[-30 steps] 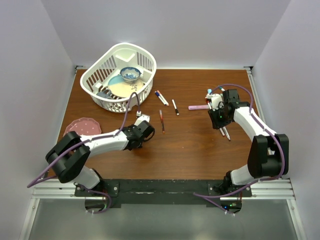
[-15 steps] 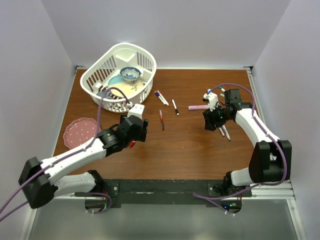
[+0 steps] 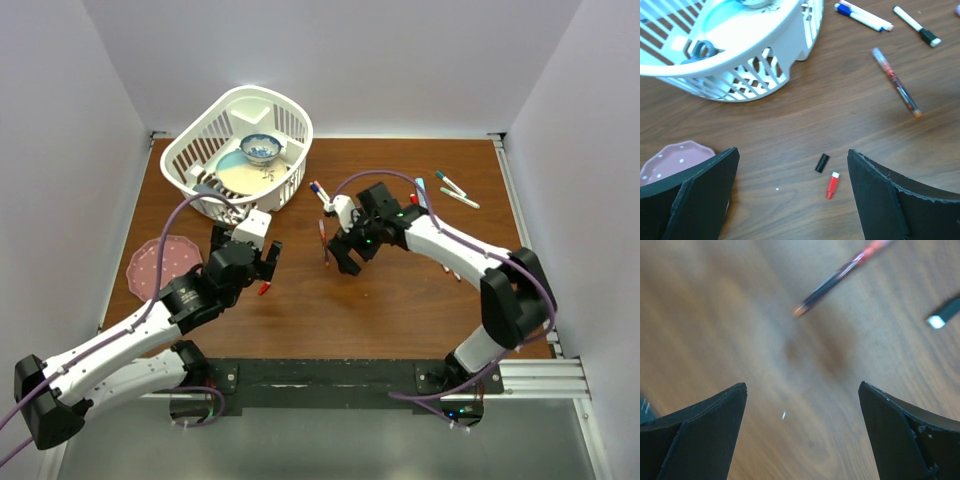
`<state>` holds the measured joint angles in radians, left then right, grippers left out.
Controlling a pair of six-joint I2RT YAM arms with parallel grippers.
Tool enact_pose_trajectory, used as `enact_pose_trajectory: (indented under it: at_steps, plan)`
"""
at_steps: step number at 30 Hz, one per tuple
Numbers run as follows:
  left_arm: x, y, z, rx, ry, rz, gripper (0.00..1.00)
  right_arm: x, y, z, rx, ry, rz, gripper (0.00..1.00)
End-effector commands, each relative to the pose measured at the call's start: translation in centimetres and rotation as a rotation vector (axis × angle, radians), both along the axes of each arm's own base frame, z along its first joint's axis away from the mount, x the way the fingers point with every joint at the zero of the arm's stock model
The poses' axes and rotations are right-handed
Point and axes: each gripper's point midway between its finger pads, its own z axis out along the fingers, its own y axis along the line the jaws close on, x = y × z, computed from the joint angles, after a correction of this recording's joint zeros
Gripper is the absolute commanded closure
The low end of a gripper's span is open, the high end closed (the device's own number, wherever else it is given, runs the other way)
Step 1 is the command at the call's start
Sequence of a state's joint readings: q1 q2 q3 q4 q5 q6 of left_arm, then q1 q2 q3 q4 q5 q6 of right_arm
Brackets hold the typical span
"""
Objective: Open the pen caps
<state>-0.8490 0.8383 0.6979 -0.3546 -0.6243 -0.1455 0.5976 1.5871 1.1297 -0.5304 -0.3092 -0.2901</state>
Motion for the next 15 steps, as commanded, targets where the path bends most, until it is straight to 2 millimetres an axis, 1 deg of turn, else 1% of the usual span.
enact_pose_trajectory:
  at_steps: [1,2,3,4,5,6,7,8,9,11,12,15]
  plan:
    - [1.0,2.2,2.8,-0.030,-0.114,0.094,0.04,4.4,2.7,0.7,-0.035,-0.091,-0.309,0.02]
    - [1.0,2.0,2.7,-0.049,-0.114,0.079,0.04,4.3,3.5,0.4,-0.057,-0.096,-0.350,0.01]
    - [1.1,2.1,2.8,-0.060,-0.117,0.078,0.04,5.4,4.0,1.0,-0.070,-0.125,-0.428,0.01]
    - [1.3,2.2,2.8,-0.071,-0.113,0.072,0.04,5.2,4.0,-0.6,-0.121,-0.090,-0.436,0.01]
    - [1.4,2.2,3.0,-0.081,-0.117,0.074,0.05,5.2,4.7,-0.9,-0.122,-0.083,-0.438,0.02]
    - [1.4,2.2,3.0,-0.083,-0.116,0.073,0.05,5.7,5.2,-0.5,-0.115,-0.090,-0.458,0.03]
    - [1.5,2.2,2.9,-0.086,-0.111,0.069,0.05,5.9,5.4,-0.8,-0.119,-0.091,-0.462,0.02]
    - [1.5,2.2,2.9,-0.086,-0.111,0.070,0.05,5.9,5.5,-1.7,-0.137,-0.082,-0.469,0.03]
    - [1.6,2.2,2.9,-0.087,-0.110,0.070,0.05,6.2,5.4,-2.1,-0.149,-0.084,-0.489,0.05]
    - [1.5,2.2,3.0,-0.091,-0.112,0.067,0.05,6.0,5.4,-3.6,-0.180,-0.059,-0.485,0.11]
    - [1.5,2.3,3.0,-0.092,-0.112,0.067,0.05,5.9,5.4,-4.0,-0.183,-0.050,-0.484,0.17]
    - [1.6,2.3,3.0,-0.098,-0.112,0.064,0.06,5.8,5.6,-5.2,-0.192,-0.031,-0.479,0.23]
